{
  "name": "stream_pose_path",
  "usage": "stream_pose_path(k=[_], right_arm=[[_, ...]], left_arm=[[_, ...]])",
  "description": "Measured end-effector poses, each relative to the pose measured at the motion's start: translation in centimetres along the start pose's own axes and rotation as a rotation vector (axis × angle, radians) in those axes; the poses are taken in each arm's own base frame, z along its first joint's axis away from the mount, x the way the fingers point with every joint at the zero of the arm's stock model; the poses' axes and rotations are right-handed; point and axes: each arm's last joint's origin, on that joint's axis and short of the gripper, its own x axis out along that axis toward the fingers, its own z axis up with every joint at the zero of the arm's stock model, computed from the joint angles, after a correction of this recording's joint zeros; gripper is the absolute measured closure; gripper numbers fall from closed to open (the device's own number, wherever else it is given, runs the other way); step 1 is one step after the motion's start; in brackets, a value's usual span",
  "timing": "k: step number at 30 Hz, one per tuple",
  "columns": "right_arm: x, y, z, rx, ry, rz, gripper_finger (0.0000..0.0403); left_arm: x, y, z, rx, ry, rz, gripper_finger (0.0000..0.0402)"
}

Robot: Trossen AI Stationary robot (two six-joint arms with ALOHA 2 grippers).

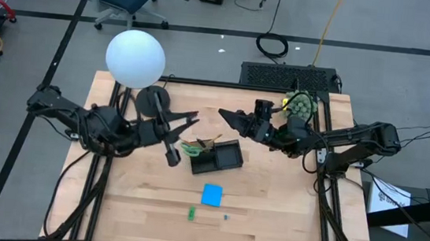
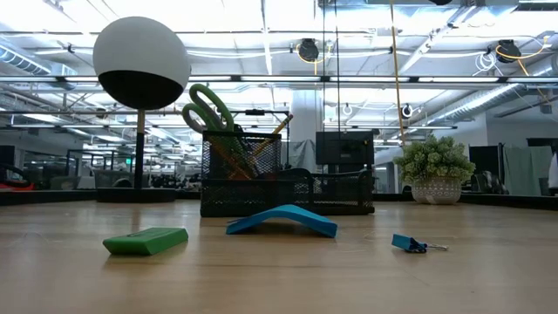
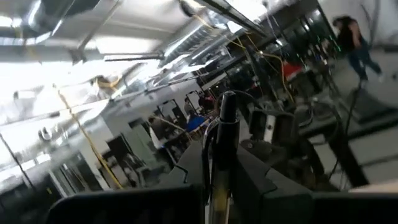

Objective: Pick and place office supplies into organizer
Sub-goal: Put the black pen into the black desk organizer

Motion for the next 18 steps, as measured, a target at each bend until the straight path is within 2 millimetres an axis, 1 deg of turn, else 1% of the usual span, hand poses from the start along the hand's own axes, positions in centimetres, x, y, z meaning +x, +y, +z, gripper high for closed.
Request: stream_pose_path(k=[6, 8, 15, 18], right_arm=[[0.0, 0.1, 0.3, -0.030, -0.001, 0.004, 0.0244], [0.0, 0.3, 0.6, -0.032, -0.006, 0.011, 0.0243], [-0.4, 1.8, 2.1, -0.063, 0.014, 0.080, 0.0244], [-0.7, 2.4, 2.6, -0.083, 0.028, 0.058, 0.0247]], left_arm=[[-0.6, 0.4, 0.2, -0.184, 0.022, -0.002, 0.0368], [-0.7, 0.2, 0.1, -0.232, 0.048, -0.013, 0.0368], [-0.9, -0.5, -0.9, -0.404, 0.152, -0.051, 0.0367], [-1.1, -1.0, -1.4, -0.445, 0.205, -0.087, 0.0367]])
